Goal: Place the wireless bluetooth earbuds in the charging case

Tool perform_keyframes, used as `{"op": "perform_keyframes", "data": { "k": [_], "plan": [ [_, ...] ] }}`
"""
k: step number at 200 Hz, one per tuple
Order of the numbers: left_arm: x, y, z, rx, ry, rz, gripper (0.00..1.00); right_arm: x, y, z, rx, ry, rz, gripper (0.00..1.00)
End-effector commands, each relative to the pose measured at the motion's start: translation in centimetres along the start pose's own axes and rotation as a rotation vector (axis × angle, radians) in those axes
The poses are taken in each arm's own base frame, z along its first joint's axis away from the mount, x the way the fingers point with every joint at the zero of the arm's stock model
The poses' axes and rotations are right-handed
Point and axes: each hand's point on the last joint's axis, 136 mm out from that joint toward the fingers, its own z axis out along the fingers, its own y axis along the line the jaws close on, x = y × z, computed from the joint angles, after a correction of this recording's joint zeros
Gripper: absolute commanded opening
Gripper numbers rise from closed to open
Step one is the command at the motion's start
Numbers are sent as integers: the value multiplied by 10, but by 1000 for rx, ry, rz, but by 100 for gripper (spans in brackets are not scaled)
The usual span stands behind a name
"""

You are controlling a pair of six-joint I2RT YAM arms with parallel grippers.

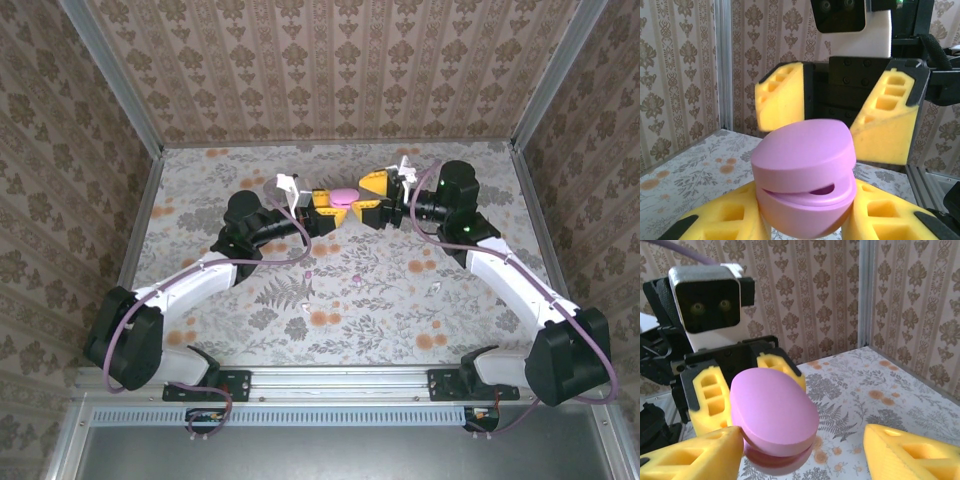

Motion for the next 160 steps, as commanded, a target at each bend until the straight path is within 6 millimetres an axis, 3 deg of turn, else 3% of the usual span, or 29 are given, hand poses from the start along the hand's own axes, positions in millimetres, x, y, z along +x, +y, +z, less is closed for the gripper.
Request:
{"op": "perform_keyframes", "data": {
  "k": [1, 52, 83, 109, 136, 160],
  "plan": [
    [-1, -19, 1, 86, -3, 17, 33, -17, -17, 2, 80, -32, 9, 66],
    [-1, -17, 0, 73, -3, 20, 33, -23, -20, 0, 114, -31, 26, 68],
    [0, -13, 0, 42, -5, 23, 33, -29, -25, -5, 162, -10, 114, 81],
    [0, -10, 0, 20, 3, 23, 33, -41, -17, -8, 145, 20, 163, 82],
    [3, -1, -3, -33, 7, 30, 33, -59, 2, -22, 127, -27, 156, 83],
    [3, 0, -4, -44, 6, 29, 33, -52, -20, -46, 323, 7, 241, 78]
  ]
}}
